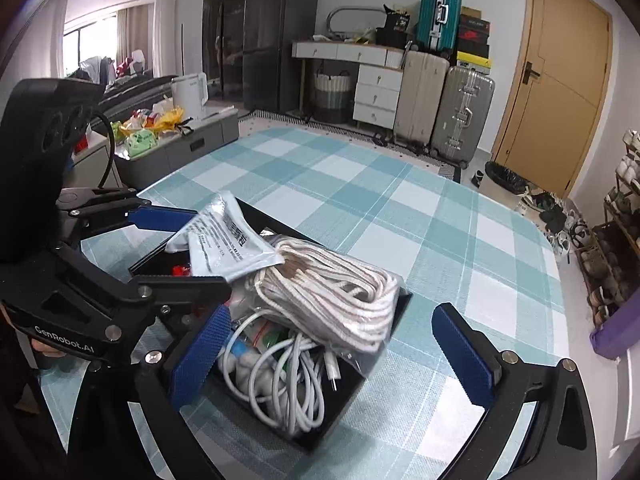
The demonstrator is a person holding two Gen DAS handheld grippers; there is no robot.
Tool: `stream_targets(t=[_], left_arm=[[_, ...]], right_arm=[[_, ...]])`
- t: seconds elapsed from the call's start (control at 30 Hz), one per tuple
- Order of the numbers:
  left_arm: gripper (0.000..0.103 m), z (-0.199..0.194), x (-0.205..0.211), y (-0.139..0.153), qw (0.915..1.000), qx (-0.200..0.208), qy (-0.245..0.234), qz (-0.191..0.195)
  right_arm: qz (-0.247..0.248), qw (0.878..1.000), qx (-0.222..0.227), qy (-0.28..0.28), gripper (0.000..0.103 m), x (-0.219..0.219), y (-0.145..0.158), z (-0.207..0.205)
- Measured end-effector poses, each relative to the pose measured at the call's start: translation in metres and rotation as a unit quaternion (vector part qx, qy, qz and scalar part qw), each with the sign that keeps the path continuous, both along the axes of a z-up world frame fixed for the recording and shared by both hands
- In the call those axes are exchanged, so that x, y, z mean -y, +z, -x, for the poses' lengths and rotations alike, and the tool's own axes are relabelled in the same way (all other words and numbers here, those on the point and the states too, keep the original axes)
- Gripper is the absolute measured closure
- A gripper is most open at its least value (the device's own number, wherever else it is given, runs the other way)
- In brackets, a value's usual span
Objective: Organize soft objects
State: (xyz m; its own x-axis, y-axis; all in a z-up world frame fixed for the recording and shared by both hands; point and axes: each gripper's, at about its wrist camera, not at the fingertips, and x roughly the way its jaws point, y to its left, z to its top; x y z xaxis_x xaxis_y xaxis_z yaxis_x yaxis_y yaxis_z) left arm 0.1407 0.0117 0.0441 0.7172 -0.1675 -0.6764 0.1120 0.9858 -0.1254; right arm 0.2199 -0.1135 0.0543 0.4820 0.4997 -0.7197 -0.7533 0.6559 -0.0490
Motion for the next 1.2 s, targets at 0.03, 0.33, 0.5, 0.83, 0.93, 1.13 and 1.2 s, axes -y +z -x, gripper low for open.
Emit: stream_targets(t=[0.03, 0.33, 0.5, 0.83, 0.93, 1.13, 1.2], left_arm=[[0.009, 0.002, 0.000, 0.001, 1.0000, 0.004, 0.007, -0.004], [0.000, 0.035, -0.026, 0.011, 0.9965, 0.052, 0.063, 0.018], [0.000, 0.057, -0.032, 0.012, 0.9925, 0.085, 0.087, 0.004], [0.000, 0.075, -0.023, 0.001, 0.9884, 0.106, 0.104, -0.032], [0.000, 0.077, -0.019, -0.002, 0.9872, 0.115, 0.104, -0.039], [0.000, 0.079, -0.017, -0.007, 0.9854, 0.130, 0.105, -0.033], [0.000, 0.079, -0.017, -0.009, 0.9850, 0.133, 0.105, -0.033]], right_arm=[[-0.004, 1.000, 0.001, -0.002, 0.001, 0.003, 0.001, 0.002], [-0.072, 0.997, 0.015, -0.022, 0.001, 0.030, 0.015, 0.029], [-0.103, 0.994, 0.020, -0.028, 0.001, 0.035, 0.018, 0.047], [-0.144, 0.989, 0.027, -0.032, 0.001, 0.042, 0.016, 0.071], [-0.156, 0.987, 0.028, -0.036, 0.001, 0.046, 0.014, 0.074], [-0.163, 0.985, 0.044, -0.041, 0.001, 0.049, 0.009, 0.078], [-0.165, 0.984, 0.046, -0.041, 0.001, 0.050, 0.008, 0.079]])
